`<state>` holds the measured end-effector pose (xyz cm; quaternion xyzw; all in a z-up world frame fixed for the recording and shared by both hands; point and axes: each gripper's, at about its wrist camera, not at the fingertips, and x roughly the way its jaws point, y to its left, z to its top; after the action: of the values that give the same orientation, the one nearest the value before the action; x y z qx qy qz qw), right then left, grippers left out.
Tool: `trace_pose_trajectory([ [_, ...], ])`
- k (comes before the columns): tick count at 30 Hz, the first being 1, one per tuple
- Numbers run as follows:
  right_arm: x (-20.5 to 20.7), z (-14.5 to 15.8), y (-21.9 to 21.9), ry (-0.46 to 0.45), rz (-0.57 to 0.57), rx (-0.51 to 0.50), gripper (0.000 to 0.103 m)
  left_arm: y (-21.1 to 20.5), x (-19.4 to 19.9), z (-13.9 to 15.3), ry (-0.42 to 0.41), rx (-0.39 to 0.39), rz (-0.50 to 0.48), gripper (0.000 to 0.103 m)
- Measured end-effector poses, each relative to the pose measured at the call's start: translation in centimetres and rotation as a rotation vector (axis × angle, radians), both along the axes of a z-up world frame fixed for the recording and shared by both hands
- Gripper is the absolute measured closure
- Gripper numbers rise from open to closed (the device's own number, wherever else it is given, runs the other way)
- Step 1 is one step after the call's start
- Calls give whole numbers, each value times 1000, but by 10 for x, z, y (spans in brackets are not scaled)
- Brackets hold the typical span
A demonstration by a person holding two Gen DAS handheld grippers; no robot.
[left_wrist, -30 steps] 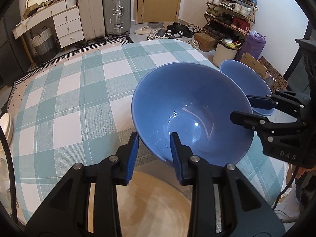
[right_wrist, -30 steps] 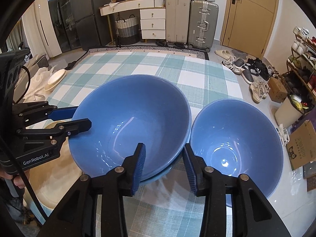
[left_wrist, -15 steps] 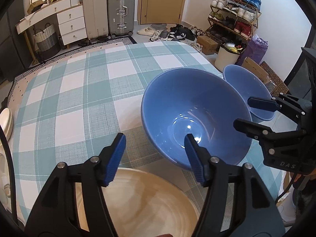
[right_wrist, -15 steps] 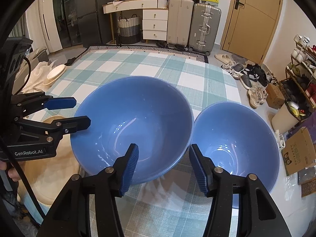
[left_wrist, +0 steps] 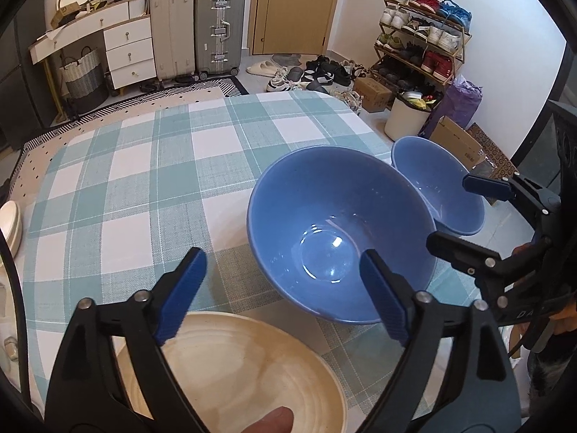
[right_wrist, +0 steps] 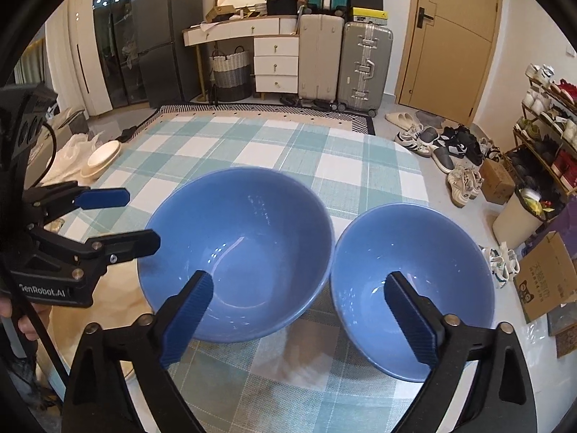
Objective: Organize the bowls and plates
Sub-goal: 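Move the left tool to one blue bowl's rim while the right tool moves to the other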
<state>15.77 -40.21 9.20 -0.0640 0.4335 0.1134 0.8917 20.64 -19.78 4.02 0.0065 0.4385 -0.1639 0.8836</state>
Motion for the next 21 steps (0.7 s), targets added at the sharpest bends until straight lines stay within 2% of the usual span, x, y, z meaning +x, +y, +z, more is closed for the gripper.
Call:
trace_pose_trajectory([
  [1, -1, 2, -2, -5, -6, 5, 3, -1, -1, 0, -5, 2, -1, 2],
  [11, -24, 29, -38, -60, -71, 43, 2, -24, -11, 22, -37, -24, -45, 2],
  [21, -46, 48, -89, -90, -192, 73, 2, -58, 1, 54, -77, -41, -118, 2],
])
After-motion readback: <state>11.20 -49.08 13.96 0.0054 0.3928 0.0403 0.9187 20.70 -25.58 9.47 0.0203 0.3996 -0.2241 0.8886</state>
